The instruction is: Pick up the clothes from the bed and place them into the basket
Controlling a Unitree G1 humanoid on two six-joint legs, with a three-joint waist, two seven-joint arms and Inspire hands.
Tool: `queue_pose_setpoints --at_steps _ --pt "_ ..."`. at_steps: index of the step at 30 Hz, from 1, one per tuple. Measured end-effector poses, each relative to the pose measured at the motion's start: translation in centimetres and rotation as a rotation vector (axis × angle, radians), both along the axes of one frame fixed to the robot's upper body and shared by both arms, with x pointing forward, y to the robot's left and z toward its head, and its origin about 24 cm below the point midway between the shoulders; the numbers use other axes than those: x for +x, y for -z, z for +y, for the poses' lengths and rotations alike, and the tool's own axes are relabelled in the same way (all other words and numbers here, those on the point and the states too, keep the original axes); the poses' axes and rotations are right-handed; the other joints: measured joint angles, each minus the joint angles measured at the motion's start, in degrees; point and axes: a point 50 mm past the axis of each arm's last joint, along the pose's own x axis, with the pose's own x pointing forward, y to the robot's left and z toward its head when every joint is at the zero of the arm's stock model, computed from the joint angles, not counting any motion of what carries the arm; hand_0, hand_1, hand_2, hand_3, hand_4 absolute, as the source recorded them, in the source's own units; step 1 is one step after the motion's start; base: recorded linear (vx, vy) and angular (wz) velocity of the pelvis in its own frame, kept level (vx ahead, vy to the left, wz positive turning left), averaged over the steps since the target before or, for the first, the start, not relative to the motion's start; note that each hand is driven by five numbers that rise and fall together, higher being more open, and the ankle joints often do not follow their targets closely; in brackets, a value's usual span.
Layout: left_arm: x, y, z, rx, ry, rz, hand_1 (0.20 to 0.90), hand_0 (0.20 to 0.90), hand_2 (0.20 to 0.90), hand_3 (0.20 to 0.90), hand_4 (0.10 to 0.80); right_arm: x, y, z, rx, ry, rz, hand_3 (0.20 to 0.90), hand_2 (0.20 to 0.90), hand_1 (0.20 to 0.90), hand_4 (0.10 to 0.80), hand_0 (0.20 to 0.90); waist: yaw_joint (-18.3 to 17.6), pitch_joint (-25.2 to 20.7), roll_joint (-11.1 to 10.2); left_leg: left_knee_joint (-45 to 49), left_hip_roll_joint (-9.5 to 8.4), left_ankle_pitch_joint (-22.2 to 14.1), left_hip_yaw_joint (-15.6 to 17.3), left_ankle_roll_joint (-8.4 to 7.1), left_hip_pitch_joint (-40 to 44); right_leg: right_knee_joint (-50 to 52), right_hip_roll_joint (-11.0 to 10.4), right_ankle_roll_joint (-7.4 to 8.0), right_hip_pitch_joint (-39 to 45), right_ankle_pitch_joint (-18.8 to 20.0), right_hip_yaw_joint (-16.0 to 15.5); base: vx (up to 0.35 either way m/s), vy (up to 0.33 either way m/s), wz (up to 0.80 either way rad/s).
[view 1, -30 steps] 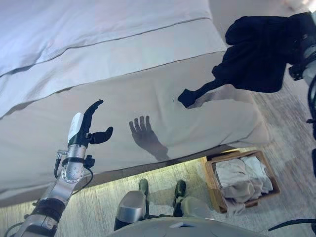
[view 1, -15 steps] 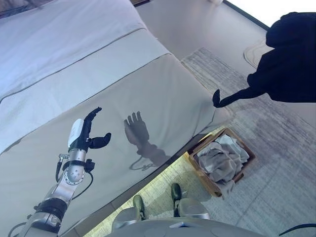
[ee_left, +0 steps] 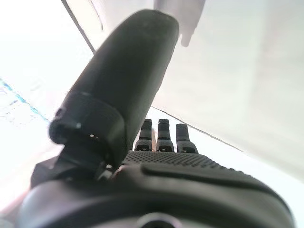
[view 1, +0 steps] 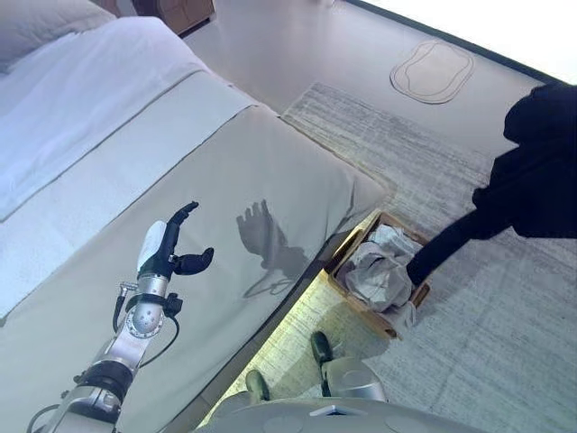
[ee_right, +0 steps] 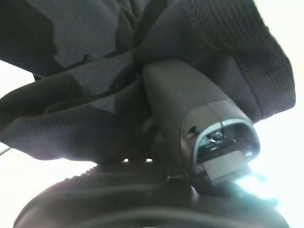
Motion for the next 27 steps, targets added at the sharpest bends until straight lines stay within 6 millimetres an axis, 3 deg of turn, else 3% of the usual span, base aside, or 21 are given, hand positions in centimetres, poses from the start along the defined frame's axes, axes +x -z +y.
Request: queue_pose_setpoints --at_steps 6,14,27 --pt "-0.1 0.3 -0.2 -0.007 0.018 0.02 0.9 0.9 0.9 0.9 0.8 -0.2 1.6 -0.3 0.036 -0.008 0.066 0.2 0.3 0.3 0.1 0.3 0.0 -1.4 1.7 0.0 0.83 0.3 0.3 -0.55 -1.4 0.0 0.6 0.57 -1.6 0.0 0.1 -0.002 -0.05 -0.03" --pt "-0.2 0.4 -0.3 -0.009 0.04 0.04 0.9 0.9 0.9 0.9 0.8 0.0 4.2 -0.2 0.084 -0.019 0.143 0.2 0.3 0.3 0.1 0.3 0.2 -2.0 2.7 0.0 0.61 0.6 -0.2 -0.75 -2.6 0.0 0.3 0.41 -2.4 0.3 -0.6 -0.014 -0.031 0.03" --pt "-0.2 0.5 -0.4 -0.007 0.066 0.064 0.9 0.9 0.9 0.9 0.8 0.9 8.1 1.0 0.149 -0.06 0.243 0.2 0.3 0.3 0.1 0.3 1.8 -2.1 2.8 0.0 0.42 0.7 -1.3 -0.82 -2.9 0.0 -0.2 0.81 -2.3 0.7 -1.9 -0.008 -0.025 0.05"
